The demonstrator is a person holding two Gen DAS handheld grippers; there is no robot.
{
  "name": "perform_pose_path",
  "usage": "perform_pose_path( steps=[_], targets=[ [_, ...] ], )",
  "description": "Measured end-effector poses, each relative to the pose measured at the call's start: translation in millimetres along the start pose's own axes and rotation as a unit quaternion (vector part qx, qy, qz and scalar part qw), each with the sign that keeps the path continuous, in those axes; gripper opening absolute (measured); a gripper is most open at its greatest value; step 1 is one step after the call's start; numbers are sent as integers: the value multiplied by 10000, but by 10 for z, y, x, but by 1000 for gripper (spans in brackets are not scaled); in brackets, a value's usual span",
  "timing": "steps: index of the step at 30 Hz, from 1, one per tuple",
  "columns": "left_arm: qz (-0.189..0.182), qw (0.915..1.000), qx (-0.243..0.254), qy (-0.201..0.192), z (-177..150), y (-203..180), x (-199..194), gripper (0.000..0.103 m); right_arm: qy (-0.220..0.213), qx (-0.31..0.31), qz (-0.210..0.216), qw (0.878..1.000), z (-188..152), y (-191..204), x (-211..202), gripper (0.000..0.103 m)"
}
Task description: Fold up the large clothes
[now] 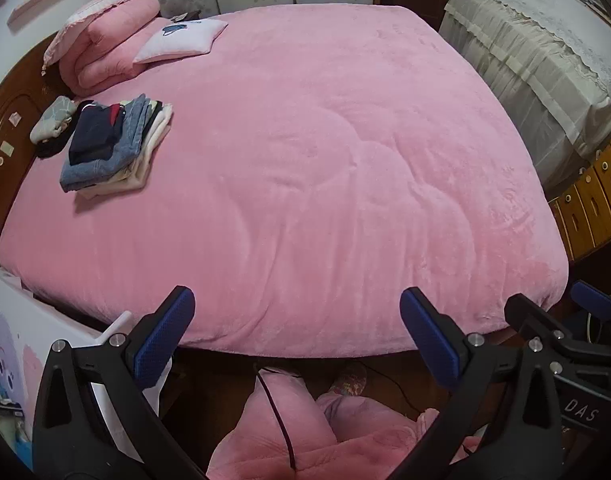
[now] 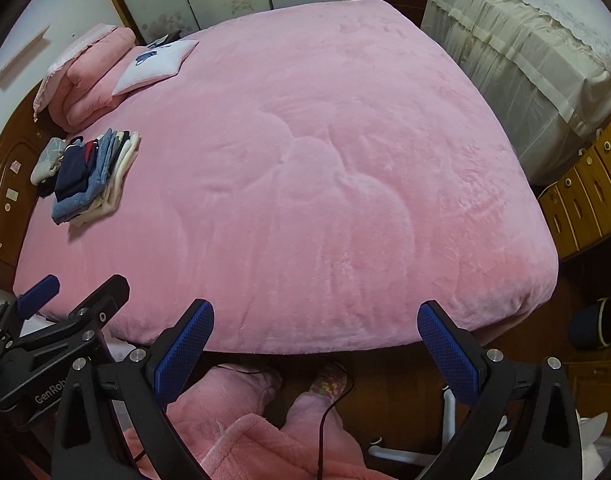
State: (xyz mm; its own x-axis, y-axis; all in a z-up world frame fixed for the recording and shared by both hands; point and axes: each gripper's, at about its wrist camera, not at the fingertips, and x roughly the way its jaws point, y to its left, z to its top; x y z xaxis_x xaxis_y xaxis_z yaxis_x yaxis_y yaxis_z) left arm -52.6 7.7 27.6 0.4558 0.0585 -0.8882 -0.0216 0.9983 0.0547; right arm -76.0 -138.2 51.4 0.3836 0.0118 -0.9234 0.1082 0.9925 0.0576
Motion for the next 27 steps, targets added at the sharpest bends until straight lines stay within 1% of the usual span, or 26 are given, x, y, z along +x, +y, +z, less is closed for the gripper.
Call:
perform_pose_path(
  steps=[5, 8, 20, 27],
  targets=[
    [-112, 9999, -14, 12, 66, 0, 42, 102, -106, -22, -106, 9999, 36, -12, -12, 103],
    [-148, 9999, -80, 5, 81, 50, 51, 102, -150, -43, -135, 9998, 47, 50, -16, 103],
    [-56, 9996, -255, 107, 84, 192, 102, 102, -60, -244, -96, 9996, 149, 243, 89, 103],
    [-18, 9996, -260, 124, 81, 178, 110, 102, -45, -244, -111, 9996, 149, 286, 104, 103]
  ],
)
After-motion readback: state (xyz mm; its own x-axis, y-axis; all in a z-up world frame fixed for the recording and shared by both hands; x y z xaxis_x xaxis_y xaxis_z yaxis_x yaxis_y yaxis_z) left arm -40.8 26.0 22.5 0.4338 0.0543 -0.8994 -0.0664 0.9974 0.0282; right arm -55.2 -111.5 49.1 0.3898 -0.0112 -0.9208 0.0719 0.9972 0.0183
